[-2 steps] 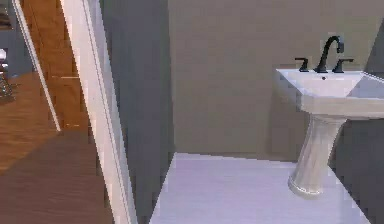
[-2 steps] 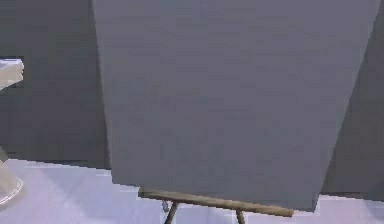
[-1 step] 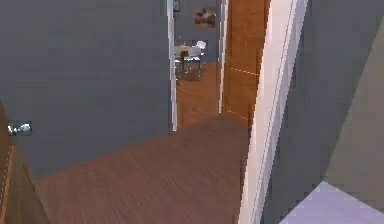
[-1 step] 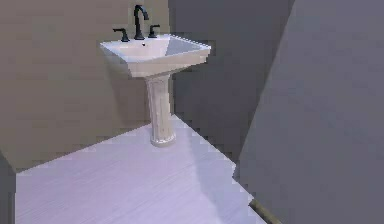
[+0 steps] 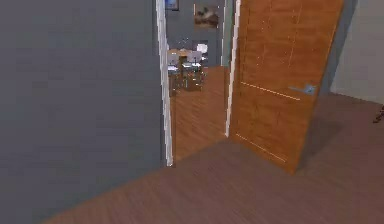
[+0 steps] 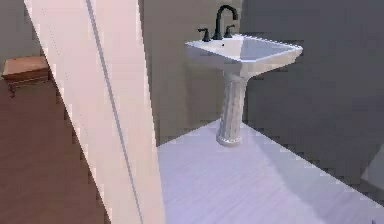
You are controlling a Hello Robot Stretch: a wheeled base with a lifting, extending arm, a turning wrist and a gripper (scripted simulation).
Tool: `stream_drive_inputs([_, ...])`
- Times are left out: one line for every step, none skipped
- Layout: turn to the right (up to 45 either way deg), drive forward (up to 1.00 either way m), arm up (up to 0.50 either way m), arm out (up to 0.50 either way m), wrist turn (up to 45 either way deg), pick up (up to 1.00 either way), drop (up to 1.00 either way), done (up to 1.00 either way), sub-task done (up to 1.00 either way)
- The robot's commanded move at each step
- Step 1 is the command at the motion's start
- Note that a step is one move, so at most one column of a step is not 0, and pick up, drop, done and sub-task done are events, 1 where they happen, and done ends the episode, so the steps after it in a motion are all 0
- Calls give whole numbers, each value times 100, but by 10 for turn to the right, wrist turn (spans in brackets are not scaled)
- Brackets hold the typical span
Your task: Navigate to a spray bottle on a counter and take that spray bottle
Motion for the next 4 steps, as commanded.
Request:
stream_drive_inputs([-330,0,0,0,0,0,0,0,0])
stream_drive_inputs([0,30,0,0,0,0,0,0,0])
stream_drive_inputs([450,0,0,0,0,0,0,0,0])
stream_drive_inputs([0,100,0,0,0,0,0,0,0])
